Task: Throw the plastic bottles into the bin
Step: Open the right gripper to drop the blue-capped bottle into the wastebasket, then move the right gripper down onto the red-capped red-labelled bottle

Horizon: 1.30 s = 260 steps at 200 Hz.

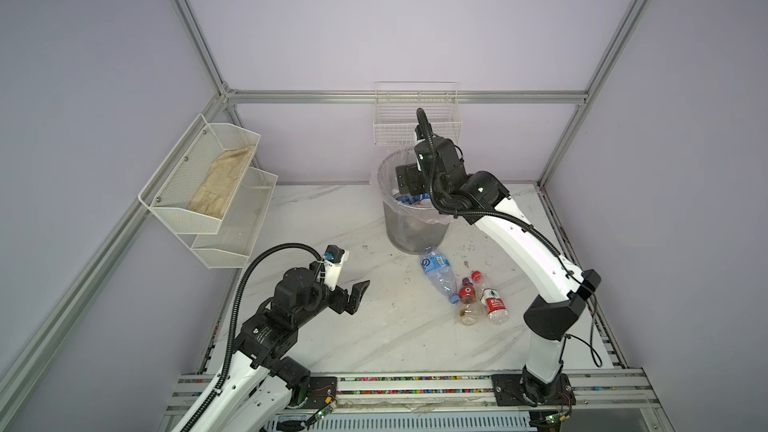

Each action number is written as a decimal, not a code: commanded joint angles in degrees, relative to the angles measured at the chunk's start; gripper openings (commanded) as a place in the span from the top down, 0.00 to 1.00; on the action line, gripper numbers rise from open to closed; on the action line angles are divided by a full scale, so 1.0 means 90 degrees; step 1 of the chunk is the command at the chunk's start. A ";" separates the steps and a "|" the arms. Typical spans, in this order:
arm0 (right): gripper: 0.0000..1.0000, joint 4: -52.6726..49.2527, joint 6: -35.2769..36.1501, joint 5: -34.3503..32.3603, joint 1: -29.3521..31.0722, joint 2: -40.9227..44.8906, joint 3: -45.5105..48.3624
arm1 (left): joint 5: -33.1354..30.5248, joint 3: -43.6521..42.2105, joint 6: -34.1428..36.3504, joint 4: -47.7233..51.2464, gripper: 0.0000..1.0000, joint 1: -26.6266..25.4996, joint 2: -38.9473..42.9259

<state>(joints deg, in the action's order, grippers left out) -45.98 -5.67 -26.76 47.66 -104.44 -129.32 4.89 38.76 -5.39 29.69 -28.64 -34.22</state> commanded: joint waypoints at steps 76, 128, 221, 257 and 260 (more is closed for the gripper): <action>0.02 -0.0149 -0.0621 -0.0371 -0.0003 0.1826 0.1830 | 0.0061 -0.0245 -0.0115 -0.0077 0.00 -0.0016 0.0054; 0.02 -0.0507 -0.1474 -0.0615 -0.0102 0.2758 0.3331 | 0.0063 -0.0245 -0.0114 -0.0082 0.00 -0.0020 0.0042; 0.03 -0.0771 -0.3300 0.0227 -0.0774 0.3325 0.5884 | 0.0082 -0.0245 -0.0100 -0.0084 0.00 -0.0016 0.0081; 0.02 -0.1226 -0.4329 -0.0141 -0.0774 0.3035 0.6359 | 0.0068 -0.0258 -0.0100 -0.0074 0.00 -0.0016 0.0102; 0.02 -0.1229 -0.4410 -0.0155 -0.0774 0.3013 0.6414 | 0.0071 -0.0254 -0.0104 -0.0070 0.00 -0.0020 0.0107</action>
<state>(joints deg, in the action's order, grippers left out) -52.77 -35.99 -25.89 40.97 -76.40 -73.97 4.91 38.76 -5.39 29.69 -28.64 -33.93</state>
